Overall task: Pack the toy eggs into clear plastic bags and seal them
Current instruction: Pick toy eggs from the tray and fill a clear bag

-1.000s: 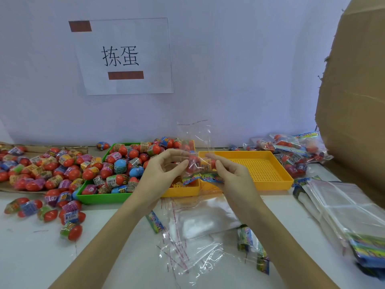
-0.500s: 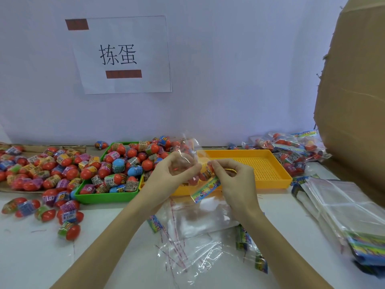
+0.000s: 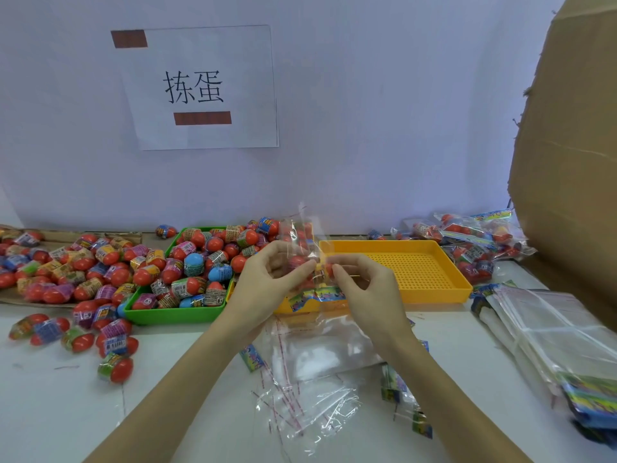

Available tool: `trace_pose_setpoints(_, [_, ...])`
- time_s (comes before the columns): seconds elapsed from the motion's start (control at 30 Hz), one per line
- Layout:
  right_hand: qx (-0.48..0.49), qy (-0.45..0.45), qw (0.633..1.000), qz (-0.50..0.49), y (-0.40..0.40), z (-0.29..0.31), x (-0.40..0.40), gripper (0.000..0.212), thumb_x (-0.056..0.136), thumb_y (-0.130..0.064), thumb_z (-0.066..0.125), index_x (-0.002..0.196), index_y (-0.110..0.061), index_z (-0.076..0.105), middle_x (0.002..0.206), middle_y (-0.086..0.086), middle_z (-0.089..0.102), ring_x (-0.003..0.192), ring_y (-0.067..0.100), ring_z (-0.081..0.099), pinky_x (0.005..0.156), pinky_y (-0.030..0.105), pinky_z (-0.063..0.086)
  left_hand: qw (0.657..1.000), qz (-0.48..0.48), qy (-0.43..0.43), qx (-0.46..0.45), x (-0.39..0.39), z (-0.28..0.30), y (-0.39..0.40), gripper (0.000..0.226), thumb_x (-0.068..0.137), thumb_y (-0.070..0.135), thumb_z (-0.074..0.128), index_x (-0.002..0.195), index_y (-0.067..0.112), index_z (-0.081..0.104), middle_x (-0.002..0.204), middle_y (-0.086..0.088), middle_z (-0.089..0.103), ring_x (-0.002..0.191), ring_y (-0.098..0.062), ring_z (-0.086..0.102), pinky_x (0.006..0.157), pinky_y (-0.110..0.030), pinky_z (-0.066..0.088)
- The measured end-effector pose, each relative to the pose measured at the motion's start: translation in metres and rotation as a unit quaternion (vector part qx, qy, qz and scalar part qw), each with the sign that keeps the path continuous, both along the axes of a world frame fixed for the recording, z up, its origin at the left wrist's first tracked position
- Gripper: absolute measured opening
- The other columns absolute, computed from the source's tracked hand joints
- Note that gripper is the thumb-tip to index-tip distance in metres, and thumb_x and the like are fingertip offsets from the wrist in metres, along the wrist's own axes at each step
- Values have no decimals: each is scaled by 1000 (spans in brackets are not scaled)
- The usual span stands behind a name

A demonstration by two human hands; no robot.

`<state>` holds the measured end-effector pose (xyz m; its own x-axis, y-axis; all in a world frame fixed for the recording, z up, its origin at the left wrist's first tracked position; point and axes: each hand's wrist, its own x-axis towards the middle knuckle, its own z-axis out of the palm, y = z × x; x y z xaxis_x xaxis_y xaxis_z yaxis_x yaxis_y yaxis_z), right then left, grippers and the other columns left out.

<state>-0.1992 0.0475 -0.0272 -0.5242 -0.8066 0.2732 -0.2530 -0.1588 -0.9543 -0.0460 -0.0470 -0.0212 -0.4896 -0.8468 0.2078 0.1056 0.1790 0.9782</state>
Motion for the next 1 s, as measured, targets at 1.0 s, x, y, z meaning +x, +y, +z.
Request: trace_pose_setpoints(1.0, [9, -52, 996, 78, 4, 8, -5, 21, 95, -39, 75, 114, -31, 72, 98, 2, 78, 94, 11, 76, 84, 29, 61, 997, -63, 30, 14, 2, 2, -2, 16, 100, 12, 71, 115, 12, 74, 115, -11, 78, 109, -28, 75, 93, -46, 64])
